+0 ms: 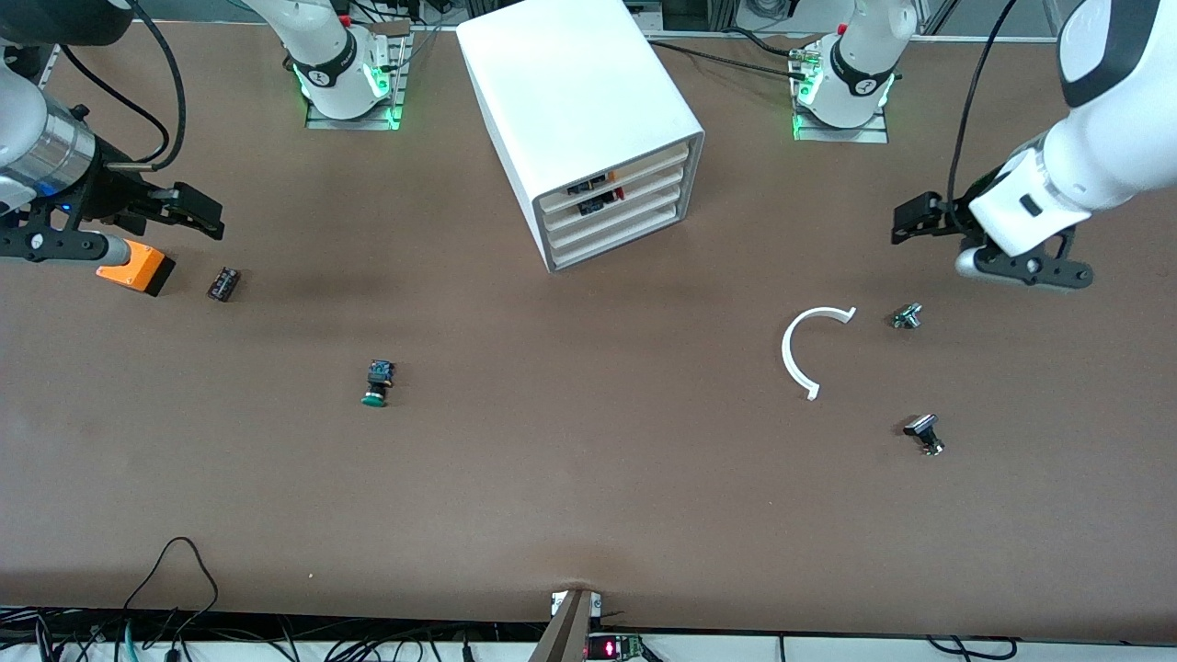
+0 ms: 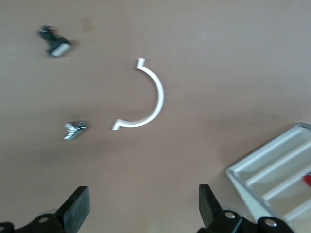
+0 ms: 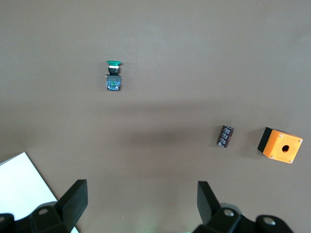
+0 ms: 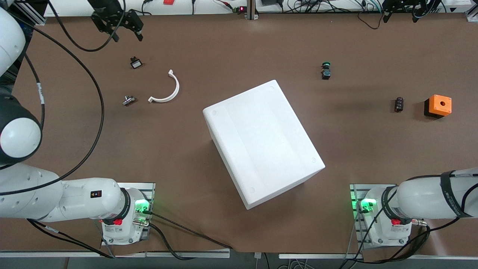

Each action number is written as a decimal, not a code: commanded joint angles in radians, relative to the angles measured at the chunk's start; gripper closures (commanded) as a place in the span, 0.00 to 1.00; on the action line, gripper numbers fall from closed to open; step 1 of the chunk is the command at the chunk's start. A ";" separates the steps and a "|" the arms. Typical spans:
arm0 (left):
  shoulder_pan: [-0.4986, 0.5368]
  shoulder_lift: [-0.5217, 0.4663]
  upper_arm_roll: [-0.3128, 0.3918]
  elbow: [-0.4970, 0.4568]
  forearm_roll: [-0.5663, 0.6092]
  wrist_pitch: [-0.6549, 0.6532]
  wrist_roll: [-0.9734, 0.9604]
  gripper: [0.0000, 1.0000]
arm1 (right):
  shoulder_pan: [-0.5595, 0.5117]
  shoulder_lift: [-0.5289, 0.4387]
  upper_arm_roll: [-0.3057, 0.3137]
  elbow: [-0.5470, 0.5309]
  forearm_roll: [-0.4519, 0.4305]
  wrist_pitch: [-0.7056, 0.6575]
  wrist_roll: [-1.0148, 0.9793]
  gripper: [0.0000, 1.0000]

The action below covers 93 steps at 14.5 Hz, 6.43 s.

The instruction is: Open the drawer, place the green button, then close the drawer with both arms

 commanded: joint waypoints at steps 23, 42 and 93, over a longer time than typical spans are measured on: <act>-0.080 0.557 -0.012 -0.303 -0.881 0.068 0.865 0.01 | 0.106 0.361 0.007 -0.056 0.029 0.416 0.011 0.00; -0.191 0.669 -0.080 -0.379 -1.028 0.142 1.185 0.44 | 0.109 0.550 0.007 -0.275 0.028 0.906 0.006 0.18; 0.053 0.515 0.046 -0.110 -0.558 0.006 0.071 0.00 | 0.684 0.729 0.182 0.424 -0.138 0.542 1.828 1.00</act>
